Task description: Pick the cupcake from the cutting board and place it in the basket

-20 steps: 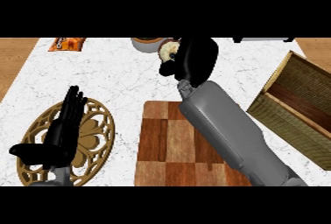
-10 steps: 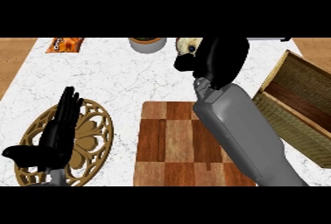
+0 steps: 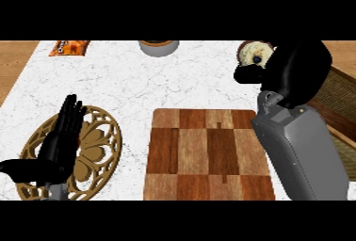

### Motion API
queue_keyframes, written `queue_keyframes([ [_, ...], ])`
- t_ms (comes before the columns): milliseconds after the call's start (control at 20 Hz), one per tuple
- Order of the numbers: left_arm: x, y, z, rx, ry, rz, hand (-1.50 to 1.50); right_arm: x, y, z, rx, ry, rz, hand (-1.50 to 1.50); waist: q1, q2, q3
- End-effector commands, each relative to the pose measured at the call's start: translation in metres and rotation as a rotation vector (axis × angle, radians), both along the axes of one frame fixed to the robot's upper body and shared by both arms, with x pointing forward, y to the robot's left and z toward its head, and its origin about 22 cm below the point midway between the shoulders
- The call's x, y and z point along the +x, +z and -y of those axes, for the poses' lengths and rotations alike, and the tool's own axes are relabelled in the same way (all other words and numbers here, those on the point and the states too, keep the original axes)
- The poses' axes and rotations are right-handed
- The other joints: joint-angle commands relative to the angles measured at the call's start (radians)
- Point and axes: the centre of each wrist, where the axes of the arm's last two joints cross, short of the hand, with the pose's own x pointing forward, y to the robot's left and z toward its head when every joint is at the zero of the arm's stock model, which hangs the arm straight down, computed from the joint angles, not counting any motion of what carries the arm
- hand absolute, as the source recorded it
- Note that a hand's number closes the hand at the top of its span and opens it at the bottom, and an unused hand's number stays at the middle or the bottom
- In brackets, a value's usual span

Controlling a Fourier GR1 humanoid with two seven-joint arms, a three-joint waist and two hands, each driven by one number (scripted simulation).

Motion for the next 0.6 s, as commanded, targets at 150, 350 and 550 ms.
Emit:
queue_keyframes([
  [150,-0.003,0.006,0.007,0.008,-0.016,0.004,0.0,-0.029,0.015,0.063,0.06,-0.202,-0.074,1.5,0.017,0.006,0.001],
  [350,0.007,0.013,0.007,-0.009,-0.026,0.027,0.0,-0.048,0.018,0.077,0.016,-0.232,-0.116,1.5,0.015,0.008,0.0],
  [550,0.014,0.007,0.002,0.013,-0.009,0.029,0.0,-0.055,-0.009,0.11,0.04,-0.227,-0.142,1.5,0.026,0.013,0.001],
])
